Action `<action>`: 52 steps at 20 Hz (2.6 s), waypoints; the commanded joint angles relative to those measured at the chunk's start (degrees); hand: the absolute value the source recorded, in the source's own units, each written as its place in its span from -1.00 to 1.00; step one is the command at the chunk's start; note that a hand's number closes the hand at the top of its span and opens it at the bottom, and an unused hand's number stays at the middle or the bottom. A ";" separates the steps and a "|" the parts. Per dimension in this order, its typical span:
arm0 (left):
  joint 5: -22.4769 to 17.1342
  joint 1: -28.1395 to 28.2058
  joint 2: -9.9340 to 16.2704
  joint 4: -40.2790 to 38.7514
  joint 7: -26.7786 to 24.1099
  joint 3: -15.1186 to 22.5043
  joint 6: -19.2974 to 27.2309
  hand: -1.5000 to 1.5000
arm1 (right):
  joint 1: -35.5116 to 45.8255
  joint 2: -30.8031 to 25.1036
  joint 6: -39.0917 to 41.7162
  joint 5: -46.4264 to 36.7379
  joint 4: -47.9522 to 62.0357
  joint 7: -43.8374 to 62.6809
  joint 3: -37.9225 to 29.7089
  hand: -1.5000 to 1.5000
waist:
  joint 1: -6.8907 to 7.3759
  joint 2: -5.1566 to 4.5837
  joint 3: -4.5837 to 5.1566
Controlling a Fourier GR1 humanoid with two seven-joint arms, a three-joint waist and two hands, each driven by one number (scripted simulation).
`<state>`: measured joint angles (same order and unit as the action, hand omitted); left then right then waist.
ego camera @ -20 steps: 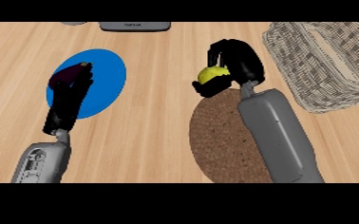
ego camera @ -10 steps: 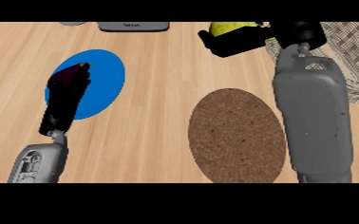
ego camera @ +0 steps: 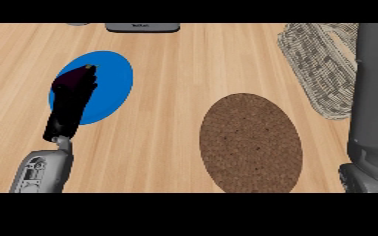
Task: Pick the pear from the placemat and place it in the basket
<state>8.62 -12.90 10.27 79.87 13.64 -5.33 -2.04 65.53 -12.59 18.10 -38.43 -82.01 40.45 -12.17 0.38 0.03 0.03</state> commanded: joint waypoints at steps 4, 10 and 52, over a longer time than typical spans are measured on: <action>0.16 -0.06 -0.35 0.54 0.14 0.37 0.03 0.00 | 5.69 -12.52 5.93 -7.92 12.12 -1.41 3.35 1.00 | 0.64 -0.34 0.05; 0.39 1.78 -1.60 0.89 -1.59 1.38 0.10 0.00 | 3.21 -19.01 4.57 -11.78 22.59 -9.43 4.12 1.00 | 0.57 -0.32 -0.01; -0.33 -2.87 0.15 -1.12 1.04 -0.59 -1.45 0.00 | -1.73 -30.22 -25.62 -0.78 65.31 -50.10 -17.28 -1.00 | 1.30 -0.79 -0.14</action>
<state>8.54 -14.48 10.19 79.58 13.15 -5.46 -3.40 63.18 -41.92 -3.94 -41.84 -15.91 -9.20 -26.50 2.11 -0.95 -0.14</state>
